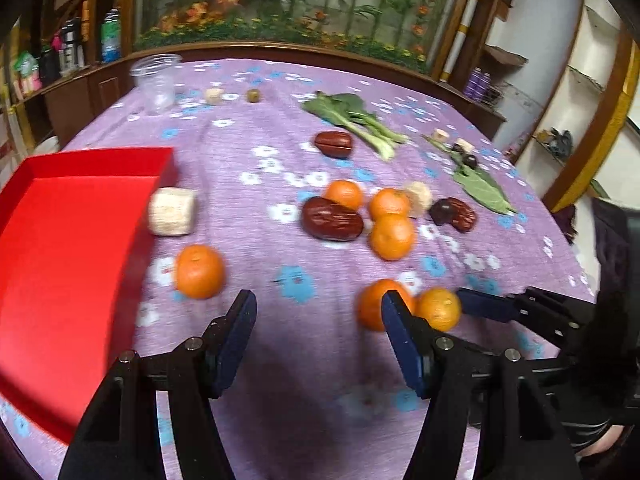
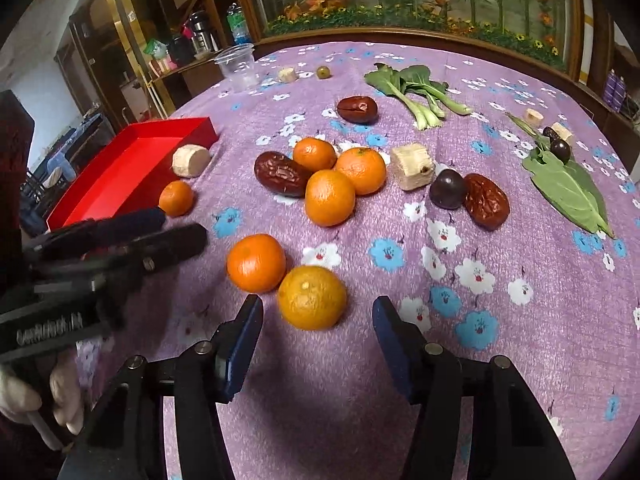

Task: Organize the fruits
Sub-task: 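Grasp an orange with the left gripper while the right gripper grasps another orange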

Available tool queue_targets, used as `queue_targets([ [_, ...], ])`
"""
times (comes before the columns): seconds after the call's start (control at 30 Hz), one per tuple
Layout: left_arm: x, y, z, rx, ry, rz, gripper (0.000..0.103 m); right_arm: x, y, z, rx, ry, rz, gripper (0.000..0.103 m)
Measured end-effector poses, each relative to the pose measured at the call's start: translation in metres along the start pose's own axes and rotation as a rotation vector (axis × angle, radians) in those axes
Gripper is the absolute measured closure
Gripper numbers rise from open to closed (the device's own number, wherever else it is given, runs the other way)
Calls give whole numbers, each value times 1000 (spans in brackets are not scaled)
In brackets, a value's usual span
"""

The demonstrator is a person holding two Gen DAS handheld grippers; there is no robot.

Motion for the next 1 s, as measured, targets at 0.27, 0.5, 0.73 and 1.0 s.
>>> queue_targets([
  [0.27, -10, -24, 6, 70, -8, -73, 39, 7, -4, 4, 8, 32, 31, 67],
  [0.5, -36, -38, 4, 90, -99, -63, 41, -9, 10, -14, 8, 3, -5, 67],
  [0.73, -35, -30, 2, 69, -94, -81, 72, -19, 23, -24, -1, -30, -44, 67],
  [1.0, 39, 48, 4, -112, 73, -36, 72, 24, 47, -4, -75, 31, -11, 67],
])
Point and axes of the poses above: each gripper's, at about its wrist camera, not at the fingertips, and y roughly against the way its jaws point, x to its left, z to its top, the point moved 5 cm from there along -y, roughly the way its jaws point, and after that the axes turned 11 degrees about x, right-handed, at the moved point
